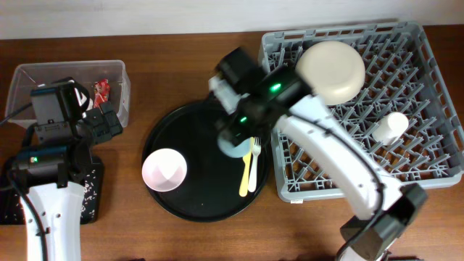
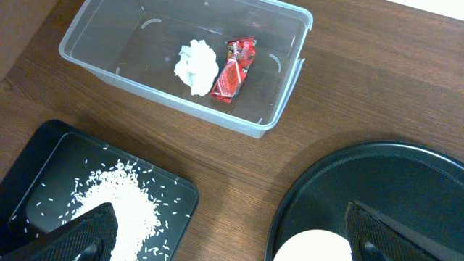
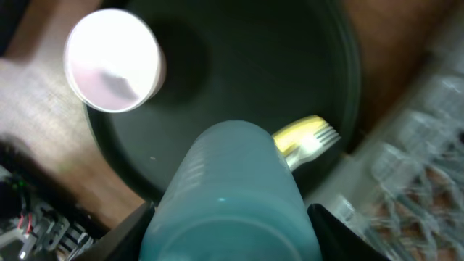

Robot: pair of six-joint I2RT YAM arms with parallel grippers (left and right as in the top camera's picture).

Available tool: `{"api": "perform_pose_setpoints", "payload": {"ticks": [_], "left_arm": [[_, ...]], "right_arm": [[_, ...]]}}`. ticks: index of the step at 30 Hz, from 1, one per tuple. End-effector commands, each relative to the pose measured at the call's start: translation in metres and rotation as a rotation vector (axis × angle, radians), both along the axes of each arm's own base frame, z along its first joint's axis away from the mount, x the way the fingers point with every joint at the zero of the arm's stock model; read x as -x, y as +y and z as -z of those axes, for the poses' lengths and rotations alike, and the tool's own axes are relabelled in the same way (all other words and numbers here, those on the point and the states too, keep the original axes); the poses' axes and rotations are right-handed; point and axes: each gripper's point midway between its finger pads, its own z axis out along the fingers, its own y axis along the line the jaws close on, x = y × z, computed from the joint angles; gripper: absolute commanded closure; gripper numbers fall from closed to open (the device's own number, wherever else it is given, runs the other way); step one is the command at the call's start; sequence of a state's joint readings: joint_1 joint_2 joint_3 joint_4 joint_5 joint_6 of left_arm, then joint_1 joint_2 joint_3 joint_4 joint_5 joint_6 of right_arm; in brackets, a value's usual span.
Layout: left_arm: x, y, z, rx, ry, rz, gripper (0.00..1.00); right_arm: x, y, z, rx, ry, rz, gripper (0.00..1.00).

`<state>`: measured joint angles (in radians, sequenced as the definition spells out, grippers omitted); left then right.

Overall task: Sort waste into correct bins and load items into the dishwasher rack
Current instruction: 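Carry the light-blue cup into the rack beside the white cup and release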

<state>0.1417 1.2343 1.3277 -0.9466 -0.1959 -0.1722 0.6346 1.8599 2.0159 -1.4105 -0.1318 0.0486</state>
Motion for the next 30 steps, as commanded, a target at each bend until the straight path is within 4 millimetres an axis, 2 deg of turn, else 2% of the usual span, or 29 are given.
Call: {"api": "perform_pose_setpoints", "payload": {"ticks": [1,3,5,6,7,8,10,12,15,17,25,30], "left_arm": [[0.0,0.003,-0.007,-0.013,-0.017,-0.008,0.01],[0.0,0.003,-0.007,-0.013,-0.017,-0.008,0.01],[0.0,0.003,-0.007,-0.013,-0.017,-0.008,0.01],[0.0,0.003,-0.007,-0.013,-0.017,-0.008,0.01],[0.0,0.003,-0.007,-0.013,-0.017,-0.008,0.01],[0.0,0.003,-0.007,-0.013,-0.017,-0.008,0.01],[0.0,0.003,-0.007,-0.013,-0.017,-0.008,0.01],[0.0,0.003,-0.007,-0.013,-0.017,-0.008,0.01],[0.0,0.003,-0.007,-0.013,-0.017,-0.008,0.01],[0.0,0.003,-0.007,-0.013,-0.017,-0.008,0.01],[0.0,0.003,-0.007,-0.013,-0.017,-0.008,0.01],[0.0,0.003,-0.007,-0.013,-0.017,-0.008,0.01]], "right_arm": [[-0.029,-0.059,-0.018,0.045,-0.038,0.199,0.46],[-0.043,-0.105,-0.015,0.073,-0.01,0.337,0.46],[-0.055,-0.139,-0.015,0.076,-0.002,0.429,0.46],[-0.064,-0.174,-0.015,0.077,0.003,0.523,0.46],[-0.068,-0.199,-0.014,0.079,0.009,0.588,0.46],[-0.069,-0.218,-0.014,0.082,0.016,0.636,0.46],[-0.065,-0.272,-0.012,0.092,0.044,0.777,0.46],[-0.062,-0.295,-0.011,0.094,0.053,0.833,0.46],[-0.056,-0.313,-0.002,0.122,0.079,0.875,0.46],[-0.05,-0.319,0.016,0.166,0.118,0.882,0.46],[-0.055,-0.32,0.078,0.178,0.157,0.878,0.46],[-0.062,-0.321,0.107,0.186,0.128,0.833,0.46]]}}
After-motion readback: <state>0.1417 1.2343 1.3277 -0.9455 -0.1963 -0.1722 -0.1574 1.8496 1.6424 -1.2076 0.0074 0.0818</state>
